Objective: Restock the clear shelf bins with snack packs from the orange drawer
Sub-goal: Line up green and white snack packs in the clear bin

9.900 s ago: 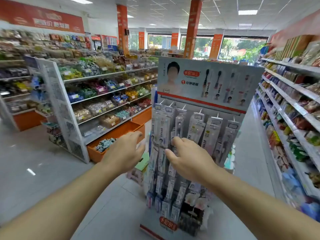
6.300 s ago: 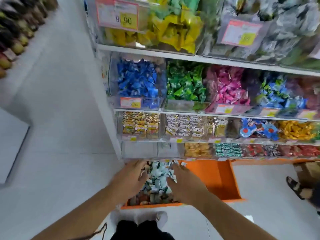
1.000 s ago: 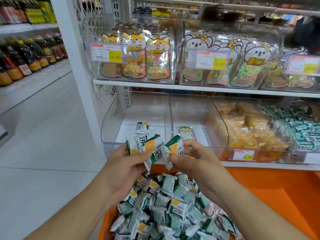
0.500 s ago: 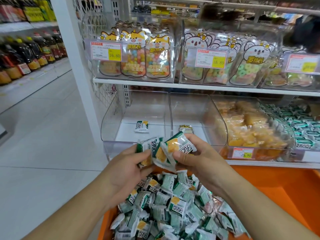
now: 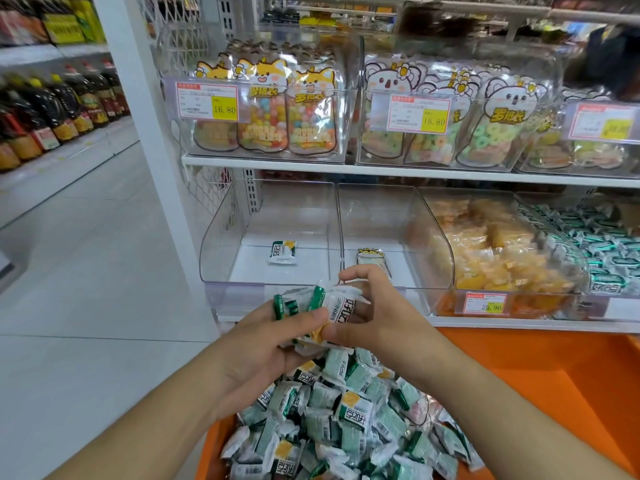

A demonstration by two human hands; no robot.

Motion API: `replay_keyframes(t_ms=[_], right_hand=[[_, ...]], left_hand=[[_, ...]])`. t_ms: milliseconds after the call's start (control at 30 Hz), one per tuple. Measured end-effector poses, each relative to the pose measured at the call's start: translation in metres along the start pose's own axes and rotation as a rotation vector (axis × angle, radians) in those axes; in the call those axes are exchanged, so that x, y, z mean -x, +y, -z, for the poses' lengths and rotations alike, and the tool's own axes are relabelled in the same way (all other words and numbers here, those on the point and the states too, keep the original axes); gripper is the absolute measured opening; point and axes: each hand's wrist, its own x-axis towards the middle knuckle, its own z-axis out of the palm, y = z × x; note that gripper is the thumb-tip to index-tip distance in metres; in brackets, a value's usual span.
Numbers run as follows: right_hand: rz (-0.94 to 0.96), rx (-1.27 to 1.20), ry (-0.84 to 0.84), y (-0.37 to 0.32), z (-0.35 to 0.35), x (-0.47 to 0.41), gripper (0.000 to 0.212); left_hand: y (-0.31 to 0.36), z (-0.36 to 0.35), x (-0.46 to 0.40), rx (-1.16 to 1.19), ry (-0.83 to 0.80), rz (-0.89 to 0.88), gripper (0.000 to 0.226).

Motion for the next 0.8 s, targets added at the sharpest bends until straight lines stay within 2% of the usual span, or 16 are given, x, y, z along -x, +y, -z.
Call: replay_keyframes(t_ms=[67, 167, 267, 300, 367, 400, 433, 467, 500, 567, 667, 800], right_hand=[[0.019, -0.063, 0.058, 0.003, -0.001, -0.003, 0.062], [0.085, 0.108, 0.082, 0.005, -0.002, -0.005, 0.049], [0.118, 0.212, 0.001, 0.003, -0.004, -0.002, 0.025], [0.105, 0.208, -0.054, 0.002, -0.005, -0.001, 0.025], [0.039, 0.239, -0.103, 0.002, -0.009, -0.001, 0.057], [0.010, 0.262, -0.114, 0.003, -0.011, -0.001, 0.076], [-0.024, 0.266, -0.140, 0.005, -0.011, -0.002, 0.087], [-0.049, 0.248, -0.171, 0.006, -0.010, -0.002, 0.084], [-0.064, 0.224, -0.195, 0.005, -0.009, -0.001, 0.073], [-0.060, 0.176, -0.234, 0.000, -0.008, 0.003, 0.048], [-0.035, 0.145, -0.184, 0.000, -0.001, 0.002, 0.018], [0.045, 0.111, -0.143, -0.004, 0.006, 0.000, 0.023]], left_hand=[[0.000, 0.001, 0.000, -0.019, 0.001, -0.019, 0.057], [0.000, -0.003, 0.001, -0.084, 0.003, -0.054, 0.046], [-0.001, -0.003, -0.001, 0.001, 0.045, -0.067, 0.061], [-0.002, -0.003, -0.002, 0.040, 0.055, -0.073, 0.066], [-0.003, -0.004, -0.003, 0.081, 0.076, -0.087, 0.063], [-0.004, -0.005, -0.003, 0.084, 0.080, -0.091, 0.056], [-0.004, -0.006, -0.003, 0.072, 0.087, -0.093, 0.048], [-0.004, -0.008, -0.003, 0.060, 0.096, -0.096, 0.043], [-0.004, -0.009, -0.003, 0.054, 0.106, -0.102, 0.042], [-0.005, -0.011, -0.004, 0.020, 0.119, -0.109, 0.048], [-0.004, -0.012, -0.002, -0.118, 0.144, -0.093, 0.060], [0.004, -0.008, 0.001, -0.262, 0.128, -0.048, 0.072]])
